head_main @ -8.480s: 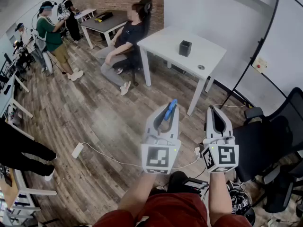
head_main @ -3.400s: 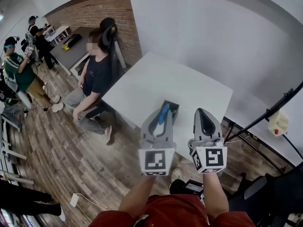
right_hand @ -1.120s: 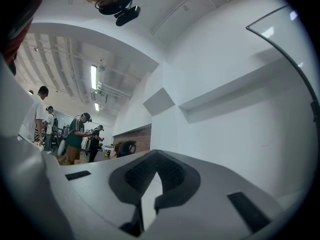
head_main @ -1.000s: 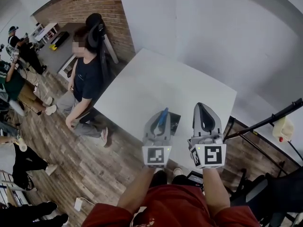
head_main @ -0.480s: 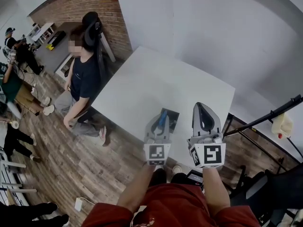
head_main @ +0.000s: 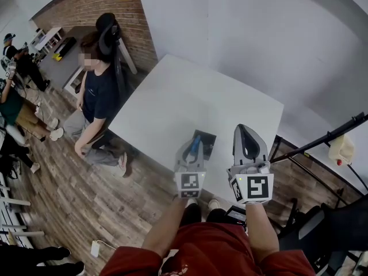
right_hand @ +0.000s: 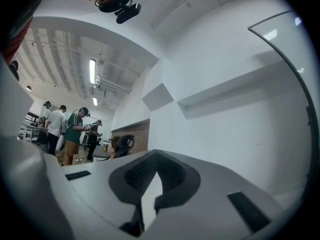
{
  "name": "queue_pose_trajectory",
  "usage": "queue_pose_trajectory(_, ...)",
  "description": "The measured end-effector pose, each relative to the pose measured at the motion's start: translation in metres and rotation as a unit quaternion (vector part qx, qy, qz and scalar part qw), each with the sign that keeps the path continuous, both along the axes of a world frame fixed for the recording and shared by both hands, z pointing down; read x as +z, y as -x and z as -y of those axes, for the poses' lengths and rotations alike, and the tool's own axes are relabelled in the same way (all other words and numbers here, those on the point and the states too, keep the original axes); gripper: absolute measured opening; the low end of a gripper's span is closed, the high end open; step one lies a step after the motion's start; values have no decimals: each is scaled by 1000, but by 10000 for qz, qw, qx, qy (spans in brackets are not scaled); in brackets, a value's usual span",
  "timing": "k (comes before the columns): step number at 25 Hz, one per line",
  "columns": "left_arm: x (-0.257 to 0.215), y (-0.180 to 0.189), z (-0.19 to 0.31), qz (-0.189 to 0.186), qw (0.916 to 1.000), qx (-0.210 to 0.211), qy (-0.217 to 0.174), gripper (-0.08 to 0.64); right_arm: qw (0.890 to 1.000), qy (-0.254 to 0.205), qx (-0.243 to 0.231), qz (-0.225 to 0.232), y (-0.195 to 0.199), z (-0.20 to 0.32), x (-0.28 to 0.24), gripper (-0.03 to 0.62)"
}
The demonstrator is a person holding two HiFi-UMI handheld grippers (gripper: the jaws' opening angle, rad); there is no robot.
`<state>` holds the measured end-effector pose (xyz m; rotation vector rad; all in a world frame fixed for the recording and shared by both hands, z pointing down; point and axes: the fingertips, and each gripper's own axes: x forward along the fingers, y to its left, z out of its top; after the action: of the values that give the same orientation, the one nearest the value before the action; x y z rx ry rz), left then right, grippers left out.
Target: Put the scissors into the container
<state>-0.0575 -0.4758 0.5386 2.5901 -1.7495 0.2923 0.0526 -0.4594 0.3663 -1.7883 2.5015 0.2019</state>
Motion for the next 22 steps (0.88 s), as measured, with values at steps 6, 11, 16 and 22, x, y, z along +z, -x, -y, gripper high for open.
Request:
queue_pose_trajectory(6, 10, -3, 4, 86, 9999, 53, 99, 54, 10000, 52, -15, -23, 2, -2, 3, 8)
queue_pose_trajectory(11, 11, -2, 9, 177, 9998, 73, 86, 54, 10000, 43, -6, -28, 4, 0, 2, 8)
queue_pose_trajectory(16, 13, -5, 10, 242, 9996, 92, 94, 54, 10000, 56, 13, -35, 2, 0, 3, 8)
queue_pose_trajectory(22, 17, -7, 11, 307, 9993, 119, 162, 55, 10000, 51, 39, -28, -2, 0, 3, 8)
